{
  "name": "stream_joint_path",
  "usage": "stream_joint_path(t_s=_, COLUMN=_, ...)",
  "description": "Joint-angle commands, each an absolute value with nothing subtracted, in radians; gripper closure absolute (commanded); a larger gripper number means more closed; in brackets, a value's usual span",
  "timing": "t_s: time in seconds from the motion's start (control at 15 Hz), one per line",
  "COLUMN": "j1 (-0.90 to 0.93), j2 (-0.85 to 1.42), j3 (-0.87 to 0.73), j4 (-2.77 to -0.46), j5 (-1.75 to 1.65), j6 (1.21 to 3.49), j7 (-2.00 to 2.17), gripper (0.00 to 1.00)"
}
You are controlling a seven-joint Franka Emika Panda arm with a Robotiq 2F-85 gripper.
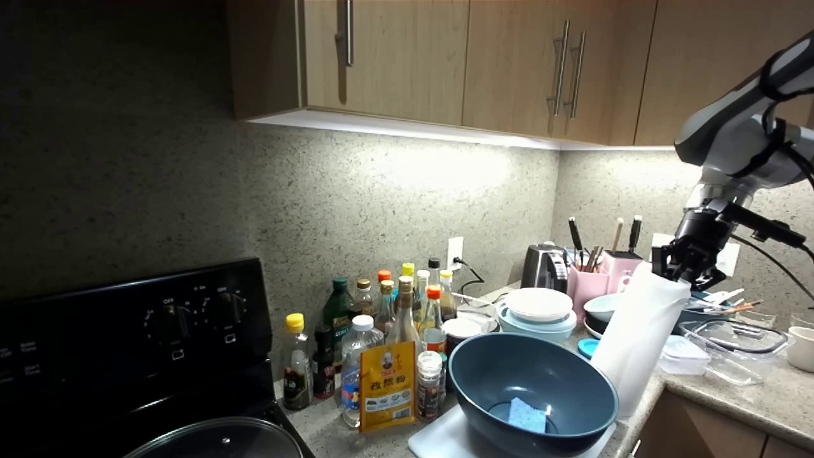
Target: Pick up the kitchen paper from the bowl and put it on the counter
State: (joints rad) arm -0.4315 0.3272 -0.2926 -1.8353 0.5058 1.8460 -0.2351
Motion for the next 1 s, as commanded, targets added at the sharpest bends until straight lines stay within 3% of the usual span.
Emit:
stream_joint_path(t_s=0.0, j1=-0.464, j2=0.37, j3=-0.277, j4=-1.773, j5=0.524, j6=1.79, j7=-0.256, gripper=0.97)
stream_joint_path(t_s=0.93, j1=-0.485, j2=0.446, j3=-0.268, j4=-1.698, j5=0.496, j6=1.779, j7=-0.213, gripper=0.97)
